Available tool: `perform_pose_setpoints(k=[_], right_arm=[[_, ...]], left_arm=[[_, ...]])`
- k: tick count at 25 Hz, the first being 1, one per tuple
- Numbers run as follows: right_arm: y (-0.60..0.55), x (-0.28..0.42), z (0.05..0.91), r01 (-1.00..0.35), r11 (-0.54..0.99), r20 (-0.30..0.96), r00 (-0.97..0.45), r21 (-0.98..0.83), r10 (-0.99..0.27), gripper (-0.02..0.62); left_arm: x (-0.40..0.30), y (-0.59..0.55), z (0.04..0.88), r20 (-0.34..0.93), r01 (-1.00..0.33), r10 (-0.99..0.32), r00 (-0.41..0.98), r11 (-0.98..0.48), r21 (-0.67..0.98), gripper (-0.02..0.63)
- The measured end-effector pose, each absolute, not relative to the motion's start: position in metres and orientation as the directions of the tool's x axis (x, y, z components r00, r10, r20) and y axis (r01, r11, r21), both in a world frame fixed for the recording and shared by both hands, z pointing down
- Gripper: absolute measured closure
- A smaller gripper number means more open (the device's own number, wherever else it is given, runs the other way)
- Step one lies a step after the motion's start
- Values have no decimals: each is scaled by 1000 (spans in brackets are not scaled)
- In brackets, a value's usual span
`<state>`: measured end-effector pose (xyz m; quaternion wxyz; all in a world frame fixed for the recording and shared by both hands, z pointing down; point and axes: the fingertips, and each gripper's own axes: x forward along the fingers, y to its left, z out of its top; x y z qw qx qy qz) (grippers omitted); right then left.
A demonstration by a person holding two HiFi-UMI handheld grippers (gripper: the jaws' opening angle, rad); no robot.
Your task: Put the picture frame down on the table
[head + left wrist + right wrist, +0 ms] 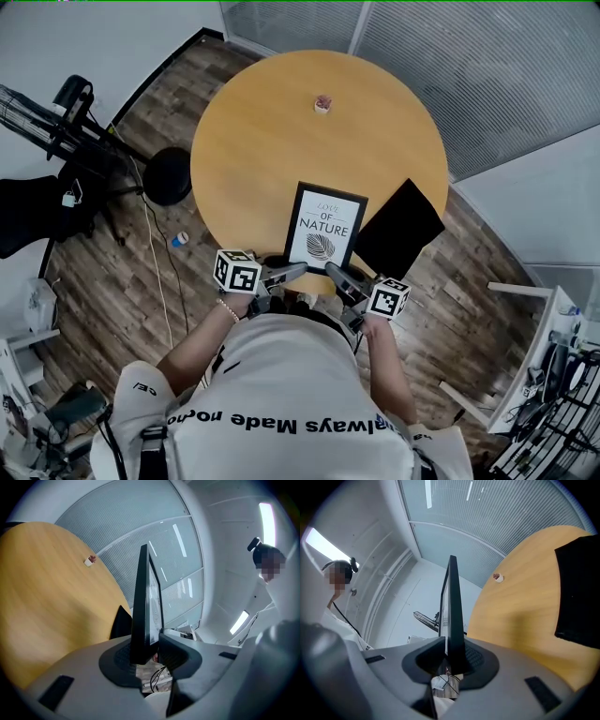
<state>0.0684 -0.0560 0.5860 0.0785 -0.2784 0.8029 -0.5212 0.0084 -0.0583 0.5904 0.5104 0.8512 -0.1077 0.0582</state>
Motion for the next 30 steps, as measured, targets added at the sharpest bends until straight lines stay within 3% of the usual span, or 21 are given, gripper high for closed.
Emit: perform_pose_setpoints(k=[30], right_arm=[[-49,56,651,-471,157,328,-782,-868,-529,483]], left_arm=[[-4,-50,657,335,-354,-116,935,-347,868,451]])
